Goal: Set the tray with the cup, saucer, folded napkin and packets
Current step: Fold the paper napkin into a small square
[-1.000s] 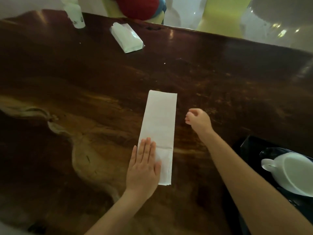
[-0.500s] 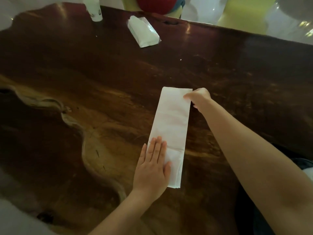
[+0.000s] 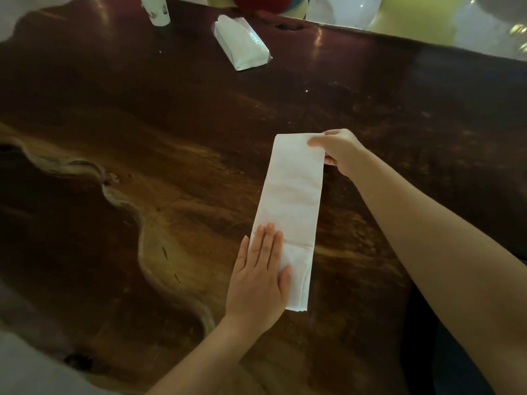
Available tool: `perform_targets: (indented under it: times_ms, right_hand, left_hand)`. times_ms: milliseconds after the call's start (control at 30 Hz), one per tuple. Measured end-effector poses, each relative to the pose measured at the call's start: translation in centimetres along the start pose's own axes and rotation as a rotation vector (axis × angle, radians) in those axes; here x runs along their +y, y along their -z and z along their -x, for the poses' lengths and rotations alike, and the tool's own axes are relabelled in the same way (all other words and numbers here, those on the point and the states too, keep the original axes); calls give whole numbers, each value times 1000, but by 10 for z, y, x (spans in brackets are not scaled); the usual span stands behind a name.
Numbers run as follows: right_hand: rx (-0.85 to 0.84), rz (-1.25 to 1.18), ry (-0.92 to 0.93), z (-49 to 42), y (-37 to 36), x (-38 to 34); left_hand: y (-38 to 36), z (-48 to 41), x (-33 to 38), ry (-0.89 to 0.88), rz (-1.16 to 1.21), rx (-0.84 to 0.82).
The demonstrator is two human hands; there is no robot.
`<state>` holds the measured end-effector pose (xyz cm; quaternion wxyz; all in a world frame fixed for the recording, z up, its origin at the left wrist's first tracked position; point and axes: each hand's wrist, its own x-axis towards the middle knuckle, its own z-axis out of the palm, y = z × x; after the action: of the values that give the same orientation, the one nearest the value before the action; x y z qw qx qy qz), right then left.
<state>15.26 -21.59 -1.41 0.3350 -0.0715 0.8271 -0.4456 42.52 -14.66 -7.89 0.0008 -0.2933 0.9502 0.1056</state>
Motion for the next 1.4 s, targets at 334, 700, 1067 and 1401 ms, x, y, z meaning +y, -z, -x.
perform_targets:
  times_ms: [334, 700, 1067, 1401]
  right_hand:
    - [-108, 226, 730, 95, 25, 59]
    - [-178, 717, 936, 111, 17, 129]
    - [170, 576, 713, 106, -11, 99]
    - [-58, 1120, 701, 85, -22, 136]
  left_hand:
    - [3, 4, -2, -19, 61, 67]
    - [10, 6, -11, 76, 177, 237]
    - [2, -24, -11, 17, 133, 120]
    - [2, -25, -11, 35, 61, 59]
